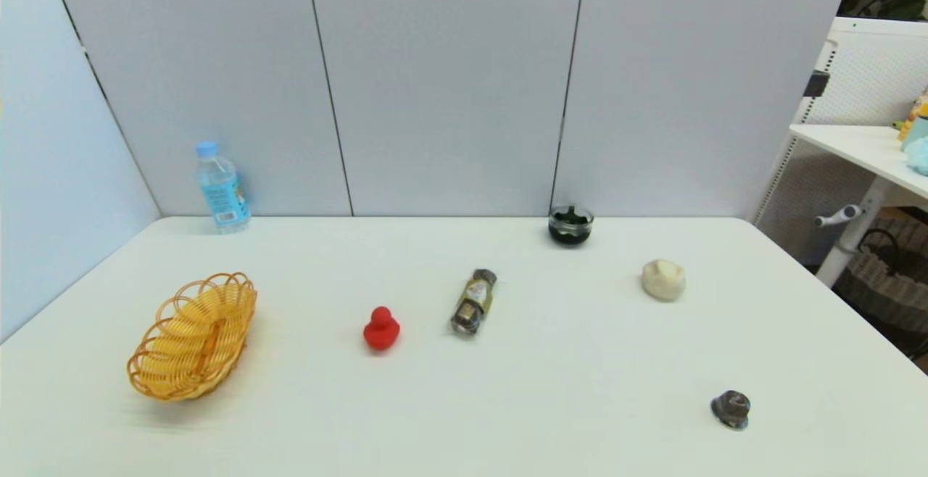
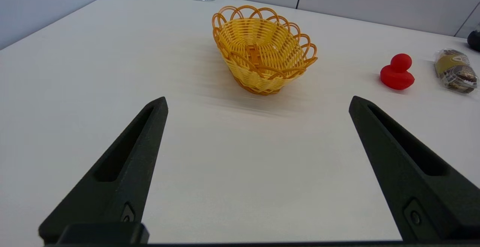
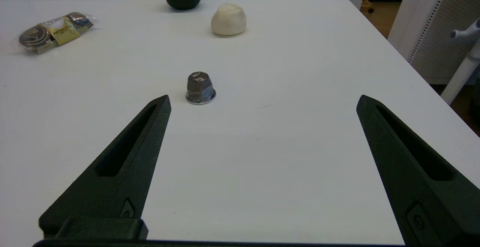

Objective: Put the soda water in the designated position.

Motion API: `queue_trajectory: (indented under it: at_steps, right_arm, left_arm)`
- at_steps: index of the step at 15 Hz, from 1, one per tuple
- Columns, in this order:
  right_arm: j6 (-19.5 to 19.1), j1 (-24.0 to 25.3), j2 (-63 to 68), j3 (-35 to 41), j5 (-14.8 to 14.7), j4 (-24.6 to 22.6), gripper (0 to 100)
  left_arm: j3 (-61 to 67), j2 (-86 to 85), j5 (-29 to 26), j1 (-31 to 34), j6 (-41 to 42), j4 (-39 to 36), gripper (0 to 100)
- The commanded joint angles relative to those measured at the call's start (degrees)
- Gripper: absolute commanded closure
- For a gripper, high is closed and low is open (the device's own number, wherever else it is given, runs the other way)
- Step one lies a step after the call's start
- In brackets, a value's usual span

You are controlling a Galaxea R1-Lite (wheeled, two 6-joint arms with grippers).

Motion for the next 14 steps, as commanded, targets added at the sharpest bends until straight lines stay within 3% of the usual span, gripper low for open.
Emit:
queue_trajectory:
  at_steps: [1, 14]
  right_arm:
    - [0.0, 0.0, 0.1, 0.1, 0.0, 0.0, 0]
    - [0.0, 0.0, 0.1, 0.1, 0.0, 0.0, 0]
  left_arm:
    - [0.0, -0.1, 0.0, 0.0, -0.1, 0.0, 0]
    - [-0.1, 0.0, -0.1, 0.0, 2.0, 0.2, 0]
